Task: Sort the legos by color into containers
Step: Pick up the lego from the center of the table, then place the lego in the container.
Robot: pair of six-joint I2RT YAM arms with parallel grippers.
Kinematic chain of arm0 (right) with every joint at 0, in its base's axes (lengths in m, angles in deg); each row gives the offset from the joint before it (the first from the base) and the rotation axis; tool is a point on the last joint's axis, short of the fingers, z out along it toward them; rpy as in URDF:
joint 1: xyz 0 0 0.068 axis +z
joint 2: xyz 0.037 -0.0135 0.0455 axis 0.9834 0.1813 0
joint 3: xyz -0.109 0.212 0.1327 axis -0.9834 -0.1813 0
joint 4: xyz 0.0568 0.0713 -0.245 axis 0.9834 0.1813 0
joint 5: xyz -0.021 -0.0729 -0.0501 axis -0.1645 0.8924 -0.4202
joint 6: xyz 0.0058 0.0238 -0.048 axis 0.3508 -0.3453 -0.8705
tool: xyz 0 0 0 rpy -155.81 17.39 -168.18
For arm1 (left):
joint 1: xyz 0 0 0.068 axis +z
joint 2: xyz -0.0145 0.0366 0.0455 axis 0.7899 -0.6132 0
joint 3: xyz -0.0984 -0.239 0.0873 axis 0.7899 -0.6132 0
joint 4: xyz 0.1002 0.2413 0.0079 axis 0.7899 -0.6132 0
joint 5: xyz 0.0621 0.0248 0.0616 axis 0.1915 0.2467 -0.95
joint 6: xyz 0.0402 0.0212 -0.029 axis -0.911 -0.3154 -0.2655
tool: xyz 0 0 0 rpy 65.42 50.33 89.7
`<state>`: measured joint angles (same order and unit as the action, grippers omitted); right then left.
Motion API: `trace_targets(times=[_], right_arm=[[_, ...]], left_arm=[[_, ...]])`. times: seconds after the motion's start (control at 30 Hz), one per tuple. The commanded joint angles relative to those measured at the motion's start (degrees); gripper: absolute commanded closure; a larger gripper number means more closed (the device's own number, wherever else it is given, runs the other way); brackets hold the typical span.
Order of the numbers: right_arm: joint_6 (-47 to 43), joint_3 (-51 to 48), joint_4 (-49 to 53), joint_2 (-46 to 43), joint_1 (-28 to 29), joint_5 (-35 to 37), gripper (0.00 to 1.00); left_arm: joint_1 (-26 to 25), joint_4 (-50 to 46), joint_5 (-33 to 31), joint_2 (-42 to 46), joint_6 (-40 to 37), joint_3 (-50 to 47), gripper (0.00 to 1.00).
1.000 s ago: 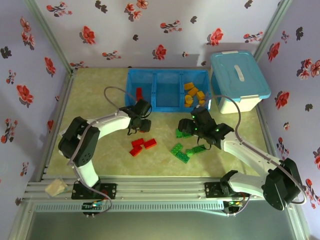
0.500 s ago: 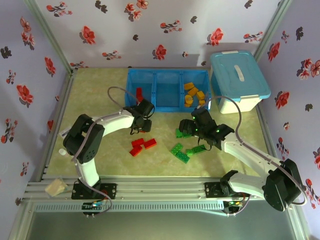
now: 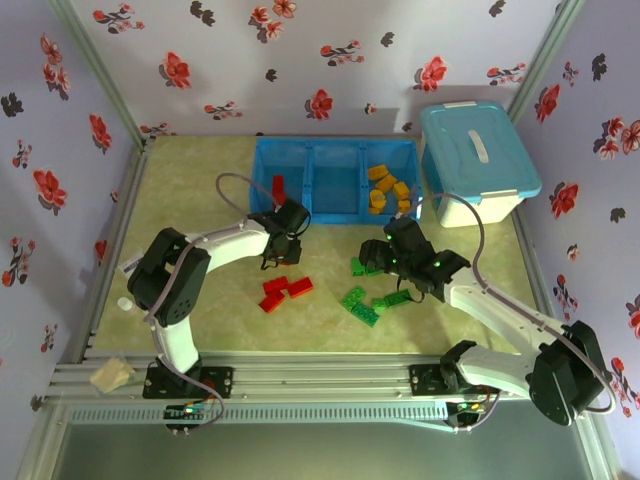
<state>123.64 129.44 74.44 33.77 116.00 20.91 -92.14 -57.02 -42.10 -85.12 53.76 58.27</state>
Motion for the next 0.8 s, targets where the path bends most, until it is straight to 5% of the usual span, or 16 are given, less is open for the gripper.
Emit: trace_targets(times=[0.0, 0.37, 0.77], right_arm=[[0.90, -1.05, -0.31, -1.10, 0.47, 1.64, 0.26], [1.50, -1.86, 0.32, -3.19, 0.47, 2.32, 0.26], [2.11, -2.27, 1.94, -7.08, 0.55, 1.88, 0.27]], left_arm=[[-0.38, -1.63, -1.56, -0.84, -0.24, 1.35, 0.74], [5.82, -4.15, -3.05, 5.67, -4.51, 12.68, 0.76], [12.82, -8.20, -1.29, -6.77, -6.95, 33.32, 0.76]])
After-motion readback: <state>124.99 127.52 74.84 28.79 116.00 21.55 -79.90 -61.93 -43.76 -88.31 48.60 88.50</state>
